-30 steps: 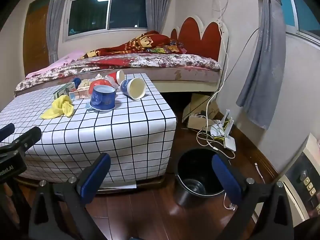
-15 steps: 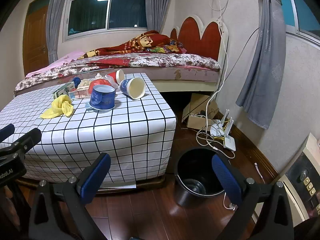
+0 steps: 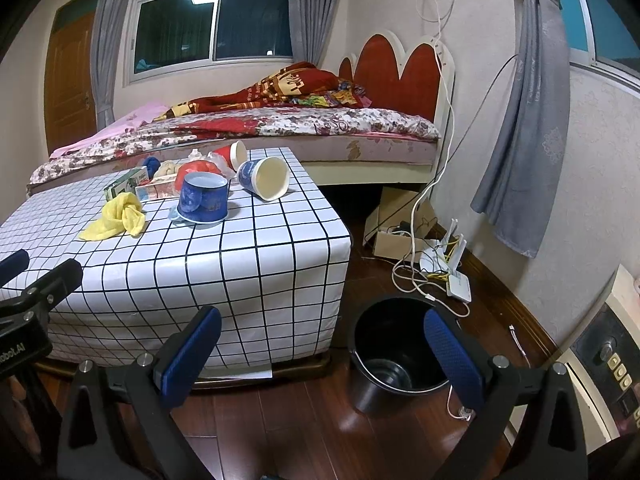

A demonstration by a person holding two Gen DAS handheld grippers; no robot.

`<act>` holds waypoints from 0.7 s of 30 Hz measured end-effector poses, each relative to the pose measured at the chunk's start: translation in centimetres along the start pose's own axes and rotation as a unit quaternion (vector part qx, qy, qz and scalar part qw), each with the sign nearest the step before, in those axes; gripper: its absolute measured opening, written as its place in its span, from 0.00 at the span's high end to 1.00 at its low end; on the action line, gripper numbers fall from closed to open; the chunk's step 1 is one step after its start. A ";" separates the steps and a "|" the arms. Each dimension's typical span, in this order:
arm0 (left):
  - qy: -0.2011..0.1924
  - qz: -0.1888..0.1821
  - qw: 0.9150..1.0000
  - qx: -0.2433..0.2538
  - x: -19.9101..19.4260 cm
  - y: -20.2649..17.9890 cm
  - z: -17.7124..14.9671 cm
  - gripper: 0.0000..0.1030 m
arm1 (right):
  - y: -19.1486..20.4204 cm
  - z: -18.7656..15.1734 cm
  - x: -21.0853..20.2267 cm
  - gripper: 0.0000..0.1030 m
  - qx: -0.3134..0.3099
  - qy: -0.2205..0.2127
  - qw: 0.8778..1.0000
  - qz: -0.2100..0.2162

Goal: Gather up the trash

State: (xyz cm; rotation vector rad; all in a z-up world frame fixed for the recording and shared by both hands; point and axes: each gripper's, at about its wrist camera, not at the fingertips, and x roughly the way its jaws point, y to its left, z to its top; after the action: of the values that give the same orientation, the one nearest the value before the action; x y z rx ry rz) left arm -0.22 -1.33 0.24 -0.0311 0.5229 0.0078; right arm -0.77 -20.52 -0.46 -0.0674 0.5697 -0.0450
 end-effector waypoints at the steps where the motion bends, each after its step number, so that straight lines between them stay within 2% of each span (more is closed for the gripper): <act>1: 0.000 0.000 1.000 0.000 0.0 0.0 0.0 0.00 | -0.1 0.0 -0.1 0.01 0.000 0.000 1.000 0.000; 21: 0.001 0.000 1.000 0.002 0.0 -0.4 0.1 0.00 | -0.2 0.1 0.0 0.01 0.001 -0.001 1.000 0.000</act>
State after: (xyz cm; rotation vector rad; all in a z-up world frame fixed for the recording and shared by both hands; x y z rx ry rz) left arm -0.17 -1.75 0.36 -0.0276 0.5242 0.0060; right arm -0.77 -20.76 -0.34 -0.0654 0.5684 -0.0452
